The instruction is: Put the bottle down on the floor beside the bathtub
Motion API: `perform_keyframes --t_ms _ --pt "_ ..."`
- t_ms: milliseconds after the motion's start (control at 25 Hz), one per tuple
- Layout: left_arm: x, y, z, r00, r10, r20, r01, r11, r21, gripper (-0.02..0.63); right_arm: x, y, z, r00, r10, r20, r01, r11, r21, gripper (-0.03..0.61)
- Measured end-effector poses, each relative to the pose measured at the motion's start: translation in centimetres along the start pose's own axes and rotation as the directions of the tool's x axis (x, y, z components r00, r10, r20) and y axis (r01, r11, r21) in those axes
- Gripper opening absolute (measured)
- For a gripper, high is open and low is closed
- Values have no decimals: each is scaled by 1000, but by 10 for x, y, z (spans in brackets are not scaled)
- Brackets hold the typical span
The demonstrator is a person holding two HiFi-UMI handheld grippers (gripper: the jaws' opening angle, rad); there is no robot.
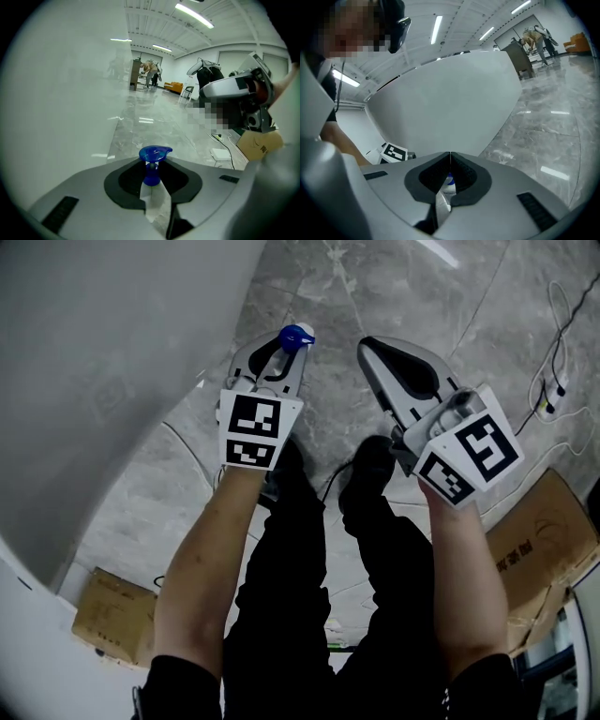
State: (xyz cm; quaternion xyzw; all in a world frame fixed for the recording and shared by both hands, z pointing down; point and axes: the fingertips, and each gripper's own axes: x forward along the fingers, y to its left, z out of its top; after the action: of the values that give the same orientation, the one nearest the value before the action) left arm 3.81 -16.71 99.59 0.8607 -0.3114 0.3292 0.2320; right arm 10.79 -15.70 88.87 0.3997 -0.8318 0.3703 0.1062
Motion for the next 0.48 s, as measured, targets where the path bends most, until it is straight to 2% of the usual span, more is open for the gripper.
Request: perform_keyframes --t_ms 120,320,480 --pt "7 2 -3 1000 11 21 -11 1000 1 97 2 3 -5 1000 23 -19 -23 1000 -9 28" --pt "17 0 -10 1000 18 25 -19 999 45 97 0 6 -5 998 58 -32 -59 998 -24 29" --pt "17 -2 -13 1000 19 20 -20 999 38 98 -5 6 -5 997 70 -36 -71 997 -35 28"
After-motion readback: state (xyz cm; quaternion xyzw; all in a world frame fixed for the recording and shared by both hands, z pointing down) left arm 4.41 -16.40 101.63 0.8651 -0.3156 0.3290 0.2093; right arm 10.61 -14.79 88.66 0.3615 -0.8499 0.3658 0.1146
